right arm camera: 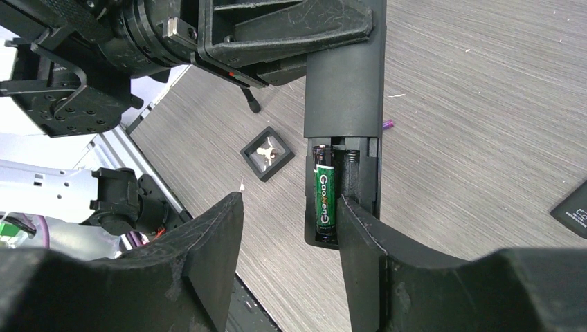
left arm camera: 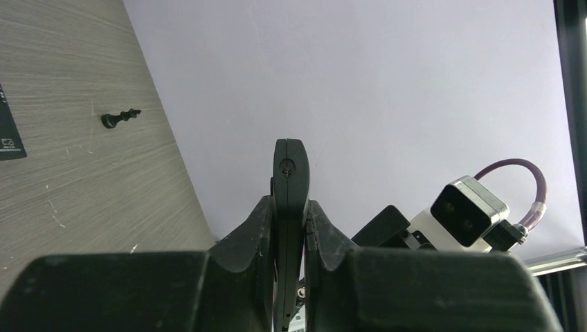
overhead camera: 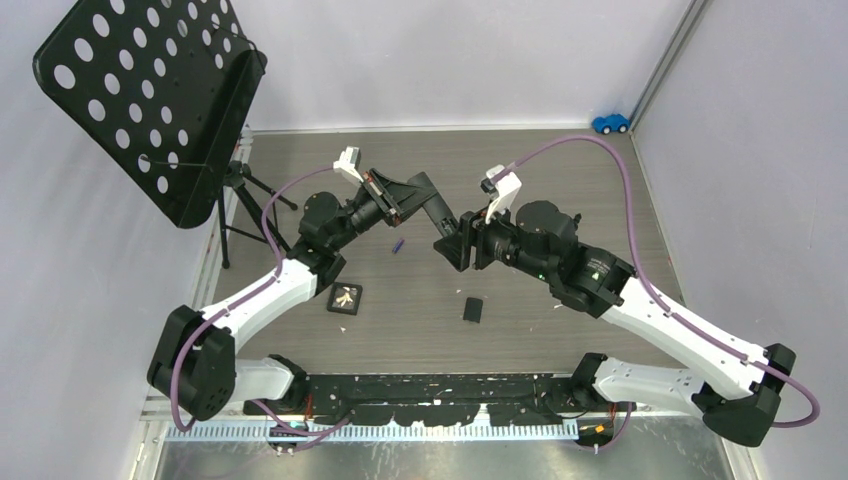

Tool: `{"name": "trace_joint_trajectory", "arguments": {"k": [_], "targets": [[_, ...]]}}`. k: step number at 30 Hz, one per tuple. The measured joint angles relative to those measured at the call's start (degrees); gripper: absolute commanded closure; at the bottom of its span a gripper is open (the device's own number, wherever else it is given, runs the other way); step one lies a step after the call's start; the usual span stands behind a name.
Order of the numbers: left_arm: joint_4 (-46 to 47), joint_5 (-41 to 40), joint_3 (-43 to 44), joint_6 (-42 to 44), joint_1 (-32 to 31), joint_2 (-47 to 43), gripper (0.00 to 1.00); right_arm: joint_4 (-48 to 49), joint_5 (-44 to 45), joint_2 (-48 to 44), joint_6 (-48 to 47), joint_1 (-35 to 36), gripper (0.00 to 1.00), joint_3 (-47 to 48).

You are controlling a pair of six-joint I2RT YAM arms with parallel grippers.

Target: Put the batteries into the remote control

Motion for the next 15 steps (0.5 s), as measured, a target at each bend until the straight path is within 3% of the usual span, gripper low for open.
{"name": "trace_joint_trajectory", "arguments": {"k": [15], "targets": [[2.0,0.4,0.0,-2.3,-0.1,-0.3,1.00,-1.0,3.7,-5.6,3.6,-0.3,0.33,-0.1]]}}
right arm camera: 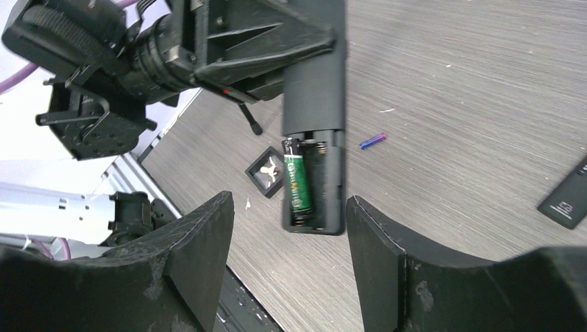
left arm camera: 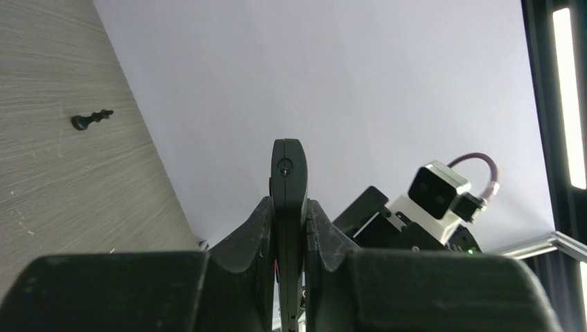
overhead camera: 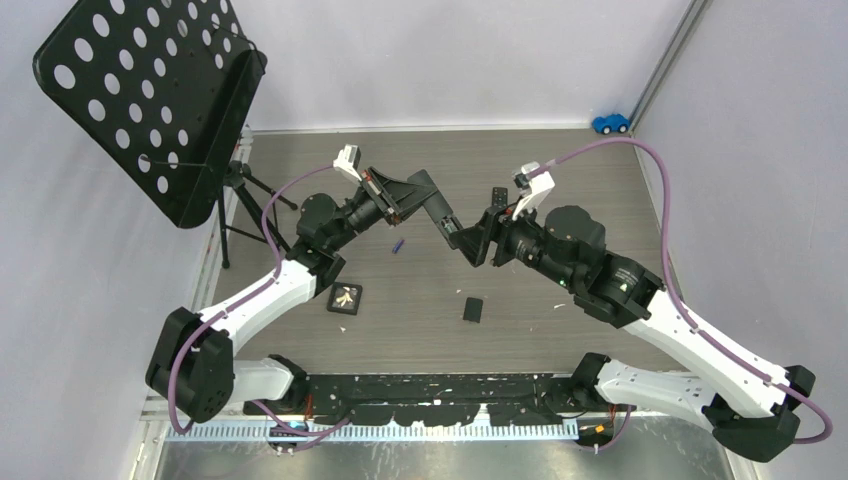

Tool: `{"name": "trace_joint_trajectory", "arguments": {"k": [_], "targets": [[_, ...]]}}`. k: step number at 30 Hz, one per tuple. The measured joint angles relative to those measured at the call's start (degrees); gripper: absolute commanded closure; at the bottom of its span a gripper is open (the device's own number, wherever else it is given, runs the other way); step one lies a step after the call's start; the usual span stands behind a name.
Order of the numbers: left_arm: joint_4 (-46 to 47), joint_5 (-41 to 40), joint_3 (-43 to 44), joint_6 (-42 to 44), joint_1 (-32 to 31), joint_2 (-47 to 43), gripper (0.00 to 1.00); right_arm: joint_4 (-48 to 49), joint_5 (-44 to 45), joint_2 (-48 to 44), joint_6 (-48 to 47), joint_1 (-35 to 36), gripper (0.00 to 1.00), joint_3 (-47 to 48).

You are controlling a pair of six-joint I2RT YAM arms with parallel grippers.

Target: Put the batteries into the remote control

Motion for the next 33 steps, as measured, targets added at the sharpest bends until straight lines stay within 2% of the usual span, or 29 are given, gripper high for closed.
{"name": "trace_joint_trajectory", "arguments": {"k": [6,12,19,26,33], "targets": [[2.3,0.3,0.0,0.1,-0.1,-0.7,1.00,2.1,2.2,-6.2,7.7,-0.3,0.32,-4.3],[4.0,0.3,0.0,0.1,-0.1,-0.7,1.00,14.9,5.0,-12.2,23.0,-0.3,0.30,-17.2],[5.6,0.2,0.0,0.2,-0.1,-0.5,1.00,29.4,6.1,-9.1,36.7,-0.3,0.24,-25.5],[5.6,0.2,0.0,0.2,-0.1,-0.5,1.00,38.0,6.6,-6.8,41.8,-0.3,0.23,-26.2],[5.6,0.3,0.0,0.2,-0.1,-0.5,1.00,40.5,6.7,-2.9,43.3,-0.3,0.23,-25.3]]}}
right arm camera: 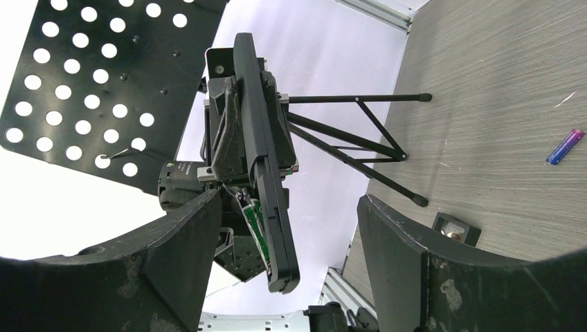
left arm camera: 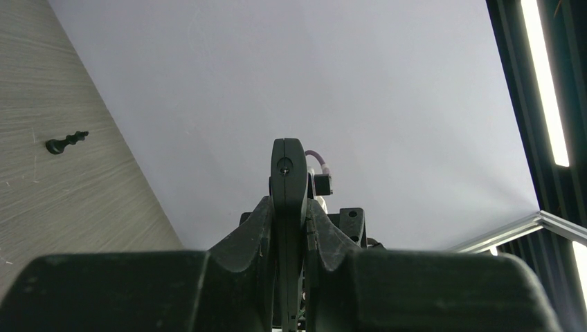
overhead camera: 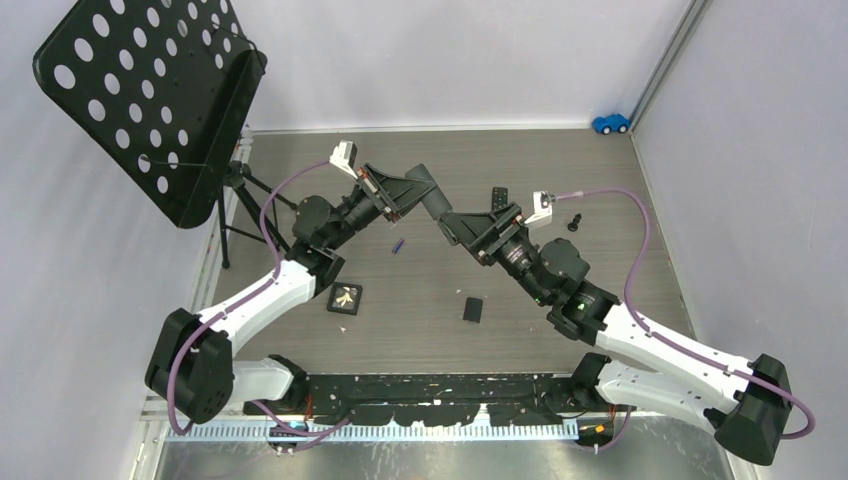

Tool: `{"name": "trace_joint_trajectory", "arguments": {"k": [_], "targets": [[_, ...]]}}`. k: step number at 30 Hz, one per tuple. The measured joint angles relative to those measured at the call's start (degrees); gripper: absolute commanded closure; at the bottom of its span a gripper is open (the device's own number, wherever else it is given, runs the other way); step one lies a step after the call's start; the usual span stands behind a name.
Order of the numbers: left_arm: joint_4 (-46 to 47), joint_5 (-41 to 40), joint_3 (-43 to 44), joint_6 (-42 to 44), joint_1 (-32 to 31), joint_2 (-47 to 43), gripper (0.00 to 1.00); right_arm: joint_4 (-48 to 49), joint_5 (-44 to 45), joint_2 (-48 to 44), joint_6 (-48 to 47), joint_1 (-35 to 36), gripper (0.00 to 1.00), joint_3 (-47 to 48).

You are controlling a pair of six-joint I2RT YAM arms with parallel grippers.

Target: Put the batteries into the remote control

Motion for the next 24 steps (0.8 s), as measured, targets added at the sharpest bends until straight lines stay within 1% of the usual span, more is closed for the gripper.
{"name": "trace_joint_trajectory", "arguments": {"k": [9,14,17,21,24], "targets": [[0.0,0.1,0.0,0.1,0.0,0.0,1.00,2.1,-0.7,2.7,-0.1,0.0,0.24,2.4],[0.0,0.1,0.0,0.1,0.0,0.0,1.00,2.9,-1.2,3.1,-0.5,0.0,0.28,3.2],[0.0,0.3,0.0,0.1,0.0,0.0,1.00,2.8,-1.6,3.1,-0.8,0.0,0.34,3.4],[0.0,0.3,0.0,0.1,0.0,0.0,1.00,2.9,-2.2,4.0,-1.0,0.0,0.46,4.2],[0.0,0.3,0.0,0.0,0.0,0.0,1.00,2.9,-2.6,4.8,-1.0,0.0,0.50,4.4]]}}
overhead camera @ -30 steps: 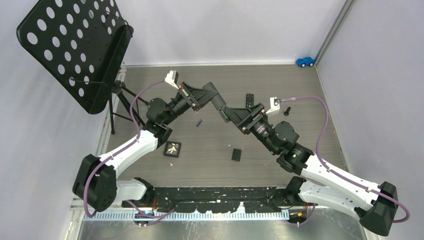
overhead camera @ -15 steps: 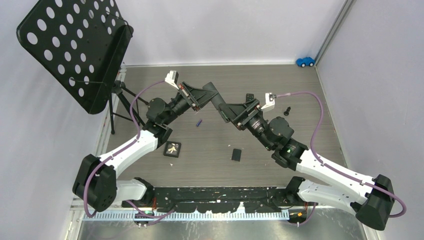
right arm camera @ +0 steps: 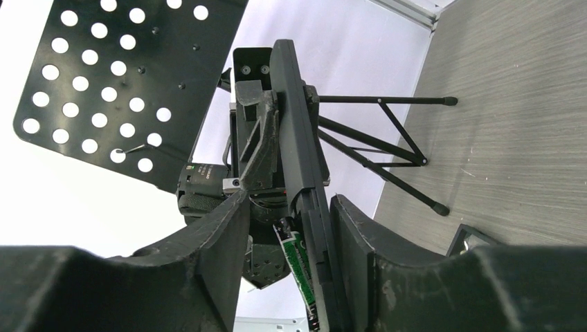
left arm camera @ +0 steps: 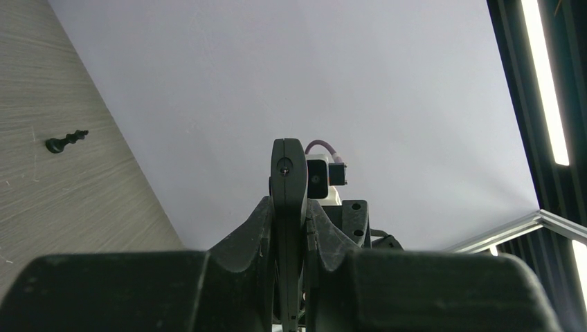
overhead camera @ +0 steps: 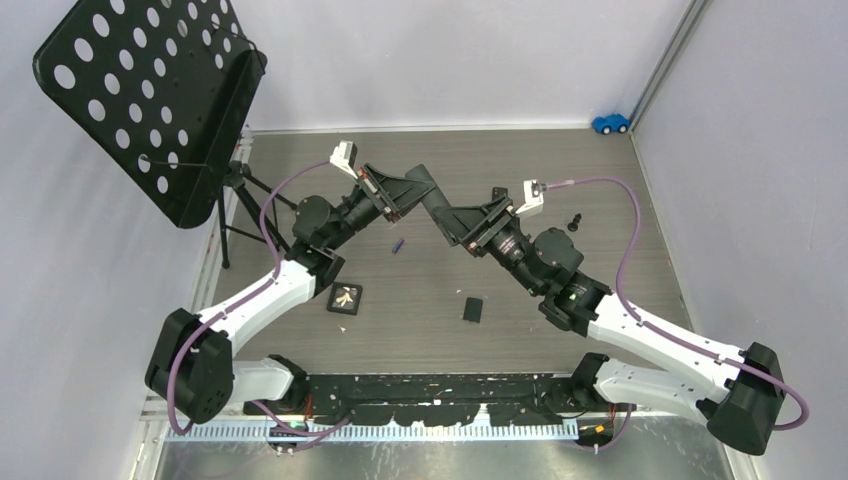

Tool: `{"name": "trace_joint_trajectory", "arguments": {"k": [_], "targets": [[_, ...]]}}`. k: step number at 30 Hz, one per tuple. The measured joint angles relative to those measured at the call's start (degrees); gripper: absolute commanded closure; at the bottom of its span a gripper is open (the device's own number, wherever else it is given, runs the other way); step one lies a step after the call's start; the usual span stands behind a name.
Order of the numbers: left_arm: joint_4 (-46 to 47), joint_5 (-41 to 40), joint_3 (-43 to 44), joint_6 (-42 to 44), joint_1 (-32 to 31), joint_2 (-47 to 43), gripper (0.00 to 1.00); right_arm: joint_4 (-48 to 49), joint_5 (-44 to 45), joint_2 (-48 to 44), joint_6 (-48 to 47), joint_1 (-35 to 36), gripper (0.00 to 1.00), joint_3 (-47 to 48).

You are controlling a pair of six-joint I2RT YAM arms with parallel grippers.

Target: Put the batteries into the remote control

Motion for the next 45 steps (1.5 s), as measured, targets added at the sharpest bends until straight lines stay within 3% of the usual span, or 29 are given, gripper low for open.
{"name": "trace_joint_trajectory", "arguments": {"k": [10,25,27,30,32,40,45], "targets": [[0.0,0.0,0.0,-0.3,0.0,0.0,1.00,-0.1,-1.0,1.3,0.5,0.0,0.61,0.3],[0.8,-0.3,0.0,-5.3,0.0,-0.1,1.00,1.9,-2.0,1.3,1.4,-0.1,0.88,0.0],[1.0,-0.3,0.0,-6.2,0.0,-0.1,1.00,2.6,-2.2,1.3,1.3,-0.1,0.77,-0.2],[1.2,-0.3,0.0,-6.4,0.0,-0.1,1.00,3.3,-2.6,1.3,1.1,-0.2,0.43,-0.3],[1.2,-0.4,0.0,-6.3,0.0,-0.1,1.00,3.5,-3.2,1.2,0.9,-0.2,0.35,-0.5],[1.3,-0.4,-0.3,-5.5,0.0,-0.1,1.00,3.5,-4.0,-2.5,0.0,-0.6,0.34,-2.6],[1.3,-0.4,-0.4,-5.5,0.0,0.0,1.00,3.8,-4.0,-5.5,0.1,-0.7,0.47,-3.9]]}}
